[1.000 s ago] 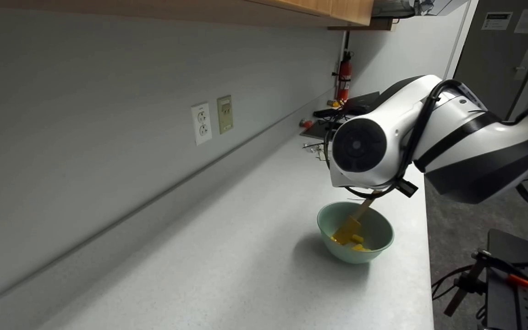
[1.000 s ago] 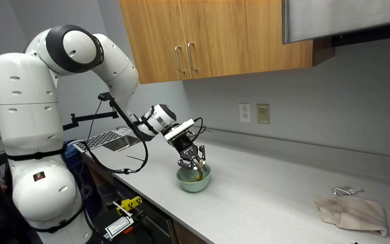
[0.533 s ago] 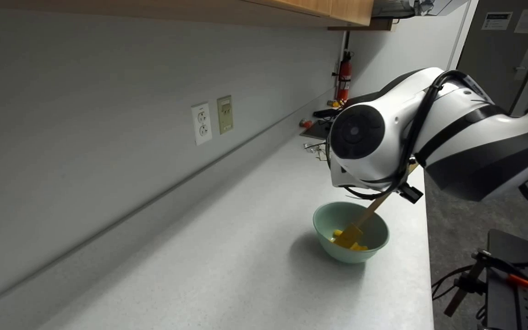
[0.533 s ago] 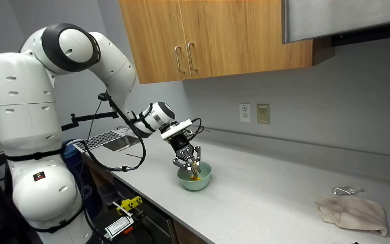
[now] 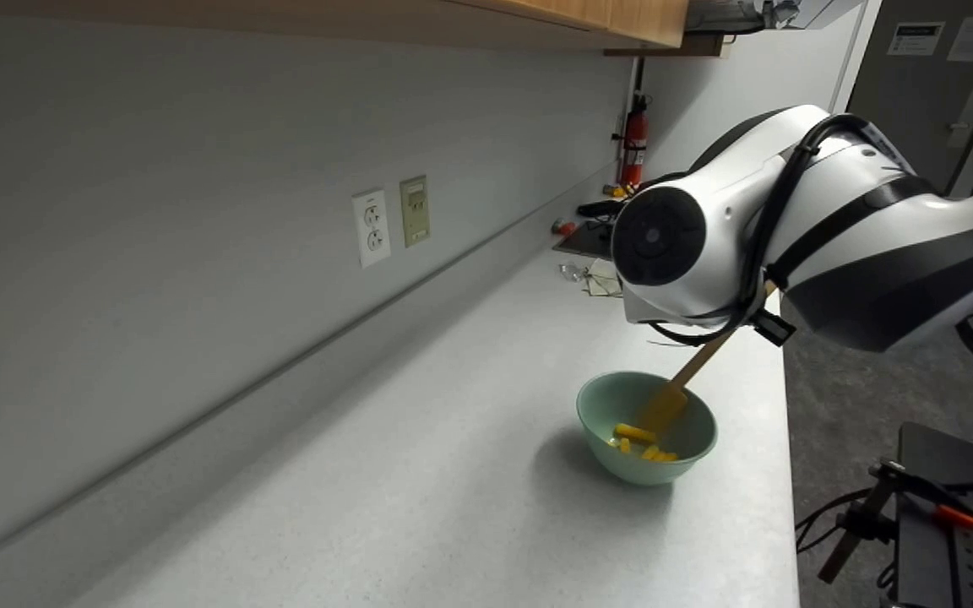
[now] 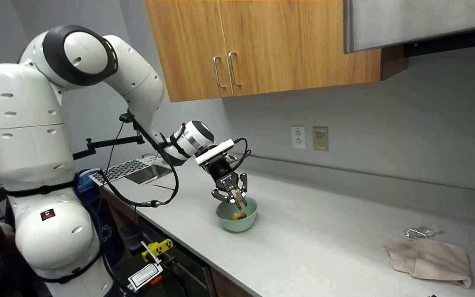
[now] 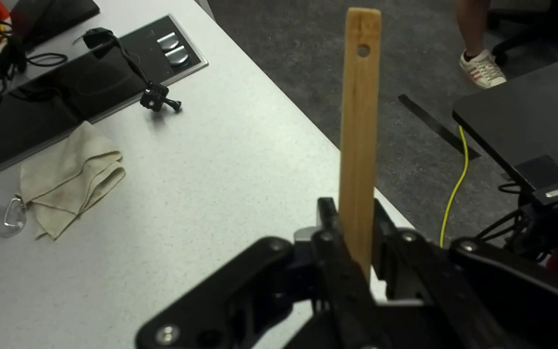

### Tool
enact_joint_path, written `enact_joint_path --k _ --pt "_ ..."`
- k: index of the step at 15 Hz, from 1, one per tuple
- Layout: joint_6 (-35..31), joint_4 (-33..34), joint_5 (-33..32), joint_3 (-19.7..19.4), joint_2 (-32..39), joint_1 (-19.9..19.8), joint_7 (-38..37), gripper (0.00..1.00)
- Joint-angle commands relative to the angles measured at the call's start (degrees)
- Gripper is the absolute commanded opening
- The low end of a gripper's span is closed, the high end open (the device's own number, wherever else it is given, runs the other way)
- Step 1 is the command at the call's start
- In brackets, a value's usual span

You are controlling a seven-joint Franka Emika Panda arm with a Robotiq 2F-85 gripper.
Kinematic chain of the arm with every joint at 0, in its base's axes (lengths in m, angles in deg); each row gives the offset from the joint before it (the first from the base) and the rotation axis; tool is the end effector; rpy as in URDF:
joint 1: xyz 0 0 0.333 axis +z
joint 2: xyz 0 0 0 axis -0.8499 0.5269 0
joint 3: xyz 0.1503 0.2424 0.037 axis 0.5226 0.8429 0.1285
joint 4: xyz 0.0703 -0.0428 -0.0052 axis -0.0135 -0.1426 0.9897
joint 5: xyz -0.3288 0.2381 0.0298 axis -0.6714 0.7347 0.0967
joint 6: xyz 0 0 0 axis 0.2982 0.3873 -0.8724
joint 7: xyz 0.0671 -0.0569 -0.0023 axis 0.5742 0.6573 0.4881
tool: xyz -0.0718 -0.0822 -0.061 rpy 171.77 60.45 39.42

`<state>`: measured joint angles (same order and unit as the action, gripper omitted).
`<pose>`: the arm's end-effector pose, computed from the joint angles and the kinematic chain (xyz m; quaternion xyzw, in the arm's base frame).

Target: Use the spatula to stir the contents in the bowl

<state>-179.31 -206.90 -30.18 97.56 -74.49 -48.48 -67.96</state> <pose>0.4494 0.0785 0.2218 0.7249 0.4739 -0.3120 0.3907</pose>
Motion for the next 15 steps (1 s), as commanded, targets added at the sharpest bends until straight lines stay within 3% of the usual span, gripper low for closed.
enact_joint_path --k 1,15 --pt "1.13 1.36 -3.68 -0.19 0.23 0.39 -1.72 0.04" --pt "-5.03 3.32 0.82 0.4 5.15 0.04 -0.75 0.04"
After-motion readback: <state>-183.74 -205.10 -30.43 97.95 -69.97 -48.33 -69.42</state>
